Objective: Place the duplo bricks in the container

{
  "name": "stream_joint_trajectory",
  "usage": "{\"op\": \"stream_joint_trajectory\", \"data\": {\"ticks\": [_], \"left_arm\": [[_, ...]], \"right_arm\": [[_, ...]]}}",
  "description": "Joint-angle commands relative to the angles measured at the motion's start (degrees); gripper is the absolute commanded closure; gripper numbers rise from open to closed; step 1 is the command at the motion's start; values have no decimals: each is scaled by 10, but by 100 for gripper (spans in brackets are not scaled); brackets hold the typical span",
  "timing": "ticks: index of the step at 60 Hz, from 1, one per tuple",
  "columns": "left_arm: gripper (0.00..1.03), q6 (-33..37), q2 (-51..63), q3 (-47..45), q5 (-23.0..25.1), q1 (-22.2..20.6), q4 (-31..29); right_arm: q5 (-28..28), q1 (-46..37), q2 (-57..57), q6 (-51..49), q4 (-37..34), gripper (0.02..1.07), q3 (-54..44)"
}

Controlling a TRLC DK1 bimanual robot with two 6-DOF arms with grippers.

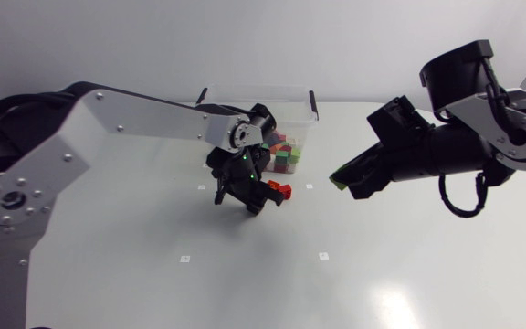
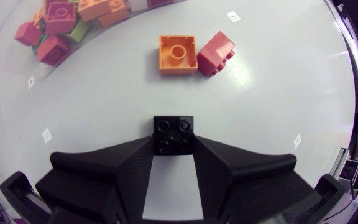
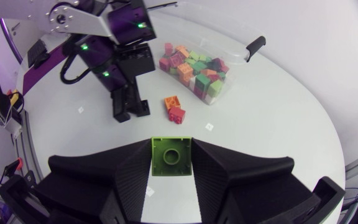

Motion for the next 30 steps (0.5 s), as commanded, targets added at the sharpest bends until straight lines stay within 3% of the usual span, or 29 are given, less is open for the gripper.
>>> {"op": "stream_joint_trajectory", "data": {"ticks": [1, 15, 30], "left_arm": [[73, -14, -69, -42, 3, 9, 12], [73, -13, -195, -113, 3, 19, 55], [73, -14, -249, -101, 3, 32, 81]], "right_arm": [[-2, -1, 35, 29, 25, 76, 29], [0, 12, 132, 71, 85, 76, 112], [18, 24, 232, 99, 118, 76, 213]]}}
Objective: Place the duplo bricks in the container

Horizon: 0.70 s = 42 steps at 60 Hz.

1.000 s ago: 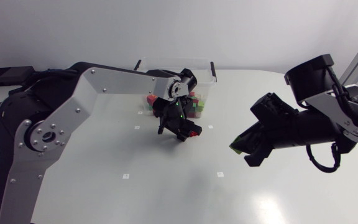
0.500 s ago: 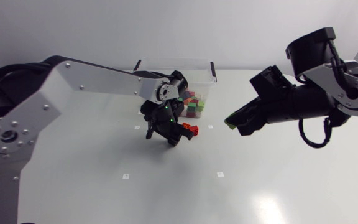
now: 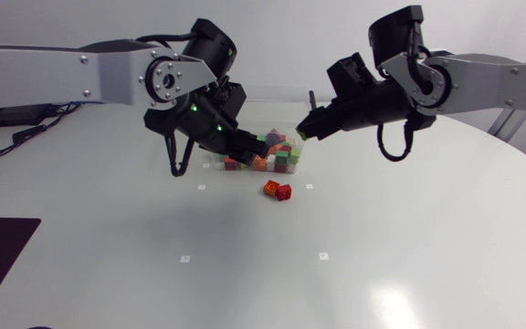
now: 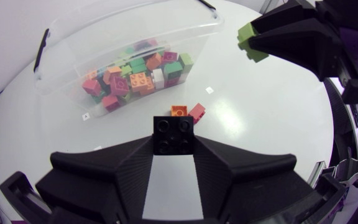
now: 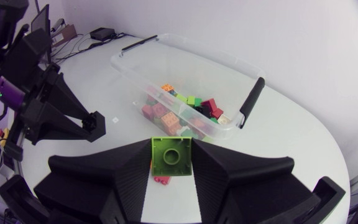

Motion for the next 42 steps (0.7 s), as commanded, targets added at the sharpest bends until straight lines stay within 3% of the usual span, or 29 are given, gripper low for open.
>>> {"op": "stream_joint_trajectory", "data": {"ticks": [1, 31, 33, 42], "left_arm": [[73, -15, -15, 0, 1, 10, 10], [73, -35, -24, 31, 1, 56, 73], [73, -37, -24, 32, 1, 61, 79], [73, -42, -15, 46, 1, 72, 98]], "right_arm": [[8, 4, 38, 23, 11, 76, 37], [38, 14, 190, 48, 46, 75, 204], [41, 17, 198, 48, 47, 70, 209], [57, 27, 205, 46, 47, 25, 215]]}}
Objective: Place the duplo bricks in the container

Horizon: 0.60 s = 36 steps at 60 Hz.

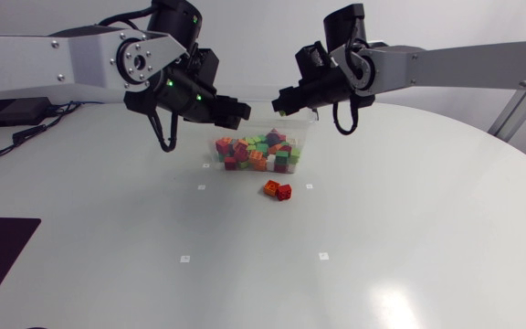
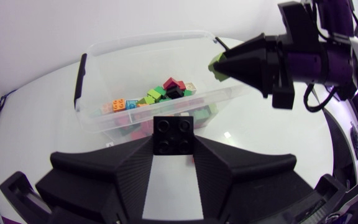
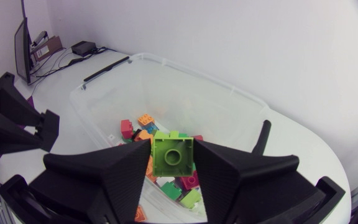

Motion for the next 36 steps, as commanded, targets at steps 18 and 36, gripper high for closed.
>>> {"op": "stream_joint_trajectory", "data": {"ticks": [18, 36], "left_arm": [[73, -22, 36, 67, 1, 20, 51], [73, -23, 103, 128, 1, 27, 69]], "right_arm": [[5, 5, -89, 9, 4, 11, -75], [-3, 9, -205, 5, 12, 11, -223]]}}
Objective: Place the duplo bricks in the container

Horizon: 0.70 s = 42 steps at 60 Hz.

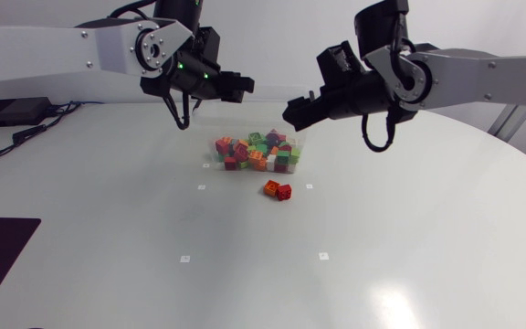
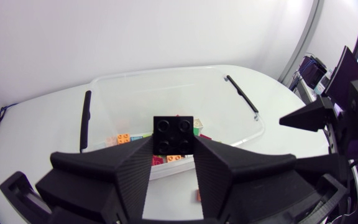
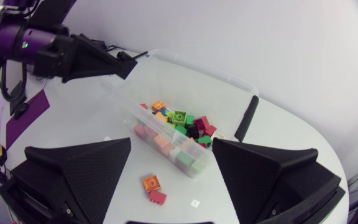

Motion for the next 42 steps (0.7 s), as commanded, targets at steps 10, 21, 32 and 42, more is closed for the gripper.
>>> {"op": "stream_joint_trajectory", "data": {"ticks": [10, 21, 32, 42], "left_arm": [[73, -16, 58, 67, 1, 7, 13], [69, -16, 98, 107, 1, 7, 14], [21, -11, 111, 117, -3, 2, 14], [11, -5, 76, 97, -7, 1, 9]], "right_arm": [[-3, 14, -61, -3, 8, 11, -109], [-1, 32, -54, -29, 9, 11, -163], [6, 34, -14, -45, 19, 11, -181], [47, 46, 28, -28, 16, 11, -161]]}}
